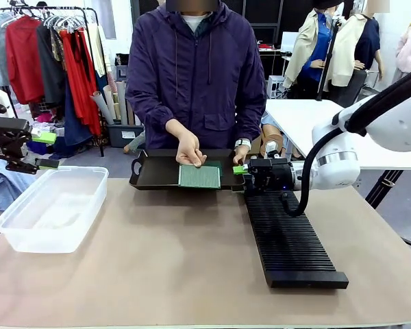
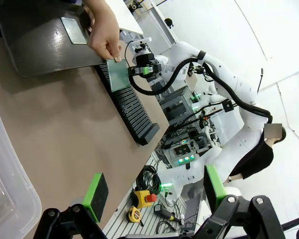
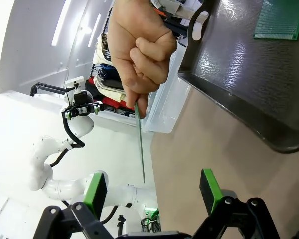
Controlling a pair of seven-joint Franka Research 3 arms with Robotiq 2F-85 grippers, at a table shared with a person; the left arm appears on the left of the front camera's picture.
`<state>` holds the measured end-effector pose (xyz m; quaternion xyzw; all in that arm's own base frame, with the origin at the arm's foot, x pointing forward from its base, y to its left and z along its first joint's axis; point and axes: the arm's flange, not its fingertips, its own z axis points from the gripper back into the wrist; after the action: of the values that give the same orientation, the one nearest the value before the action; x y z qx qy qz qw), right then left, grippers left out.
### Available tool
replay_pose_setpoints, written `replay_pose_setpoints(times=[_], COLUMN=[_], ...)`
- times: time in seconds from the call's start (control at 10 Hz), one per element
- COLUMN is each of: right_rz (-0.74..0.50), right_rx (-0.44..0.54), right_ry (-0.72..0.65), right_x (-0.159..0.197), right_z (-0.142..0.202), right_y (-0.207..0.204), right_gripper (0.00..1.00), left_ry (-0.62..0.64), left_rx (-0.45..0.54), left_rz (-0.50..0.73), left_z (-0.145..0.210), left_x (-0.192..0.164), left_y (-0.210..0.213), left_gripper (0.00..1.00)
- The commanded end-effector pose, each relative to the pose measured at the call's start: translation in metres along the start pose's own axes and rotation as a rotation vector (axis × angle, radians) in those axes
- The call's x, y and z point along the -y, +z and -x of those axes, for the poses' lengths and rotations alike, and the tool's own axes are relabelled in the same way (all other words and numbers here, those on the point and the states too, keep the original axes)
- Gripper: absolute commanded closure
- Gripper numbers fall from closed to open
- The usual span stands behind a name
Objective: Sort PCBs into racks and boxes based on the side picked up.
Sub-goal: Pick up the Blank PCB handed by the Human.
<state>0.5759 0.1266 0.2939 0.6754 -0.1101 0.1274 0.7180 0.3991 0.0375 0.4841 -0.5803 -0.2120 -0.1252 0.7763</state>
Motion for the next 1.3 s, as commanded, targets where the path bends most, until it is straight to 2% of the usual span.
replay_pose_setpoints(times=[0.0, 0.6, 1.2], right_rz=[0.001, -0.053, -0.067], right_rx=[0.035, -0.021, -0.032], right_ry=[0.037, 0.055, 0.070], right_x=[0.001, -0.002, 0.001], right_z=[-0.005, -0.010, -0.016], right_y=[-0.012, -0.033, -0.051], right_gripper=[0.00, 0.00, 0.00], left_ry=[0.010, 0.010, 0.010], left_rx=[0.004, 0.004, 0.004], left_rz=[0.011, 0.011, 0.011], left_z=[0.000, 0.000, 0.000], left_x=[0.002, 0.002, 0.002], left_y=[0.001, 0.001, 0.001], left_gripper=[0.00, 0.00, 0.00])
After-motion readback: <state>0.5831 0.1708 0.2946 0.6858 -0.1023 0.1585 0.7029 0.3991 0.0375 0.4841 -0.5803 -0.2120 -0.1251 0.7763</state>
